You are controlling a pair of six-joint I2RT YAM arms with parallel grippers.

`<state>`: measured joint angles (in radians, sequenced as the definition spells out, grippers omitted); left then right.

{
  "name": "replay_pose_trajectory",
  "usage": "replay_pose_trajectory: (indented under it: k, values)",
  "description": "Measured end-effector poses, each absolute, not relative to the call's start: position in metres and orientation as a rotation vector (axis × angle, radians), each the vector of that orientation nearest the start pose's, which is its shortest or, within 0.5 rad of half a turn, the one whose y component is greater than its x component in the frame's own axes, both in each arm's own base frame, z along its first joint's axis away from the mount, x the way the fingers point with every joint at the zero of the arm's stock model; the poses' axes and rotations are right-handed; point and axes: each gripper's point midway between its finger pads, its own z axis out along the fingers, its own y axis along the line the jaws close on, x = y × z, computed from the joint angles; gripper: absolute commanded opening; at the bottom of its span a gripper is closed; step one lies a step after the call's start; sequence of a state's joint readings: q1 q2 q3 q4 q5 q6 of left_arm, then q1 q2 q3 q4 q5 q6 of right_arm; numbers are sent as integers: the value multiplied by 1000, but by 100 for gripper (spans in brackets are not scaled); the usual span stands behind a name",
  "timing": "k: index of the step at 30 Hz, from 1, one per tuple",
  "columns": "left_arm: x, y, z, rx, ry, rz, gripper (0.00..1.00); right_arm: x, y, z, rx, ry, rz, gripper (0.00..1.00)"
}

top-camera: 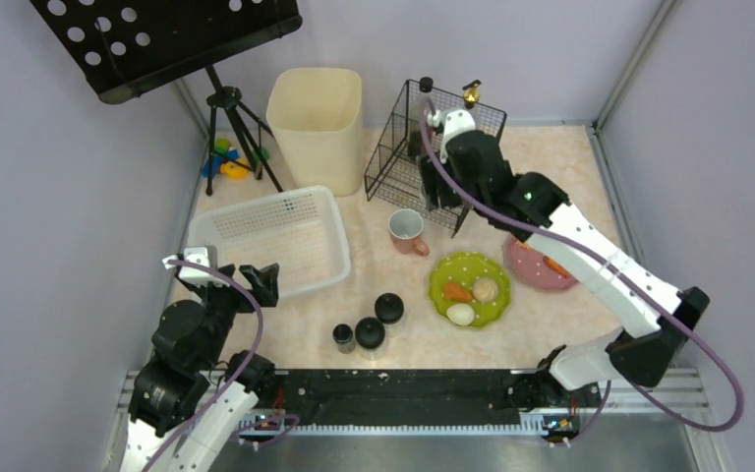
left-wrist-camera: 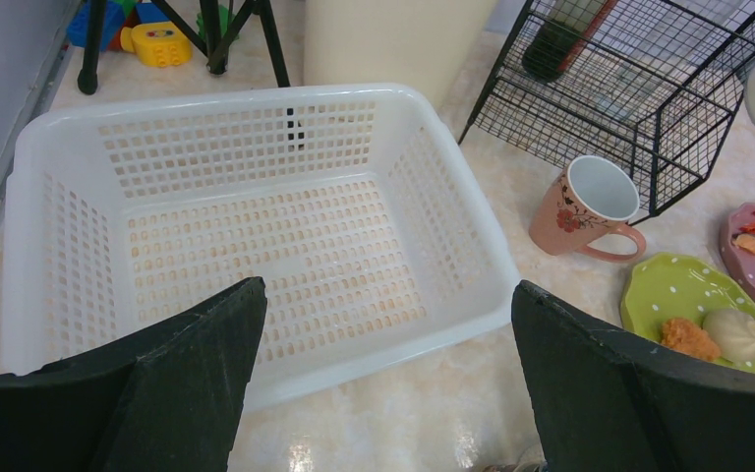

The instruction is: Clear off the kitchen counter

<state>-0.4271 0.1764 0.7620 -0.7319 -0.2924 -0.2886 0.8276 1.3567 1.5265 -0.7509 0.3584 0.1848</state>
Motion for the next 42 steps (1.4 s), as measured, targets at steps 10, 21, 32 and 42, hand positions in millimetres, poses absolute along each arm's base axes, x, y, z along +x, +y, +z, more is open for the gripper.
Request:
replay_pose_trajectory:
  k: [10,21,32,42]
  values:
    - [169,-34,270,-99,1716,-281,99,407,261,325,-299,2001,163,7]
    - [169,-34,270,-97,1713,-283,99,467,274,273,-124,2024,114,1]
    - [168,-36,270,-87,1714,-293,99,502,282,259,62,1962,129,0]
    - [167,-37,271,-83,1706,-300,99,523,293,231,113,1980,114,0]
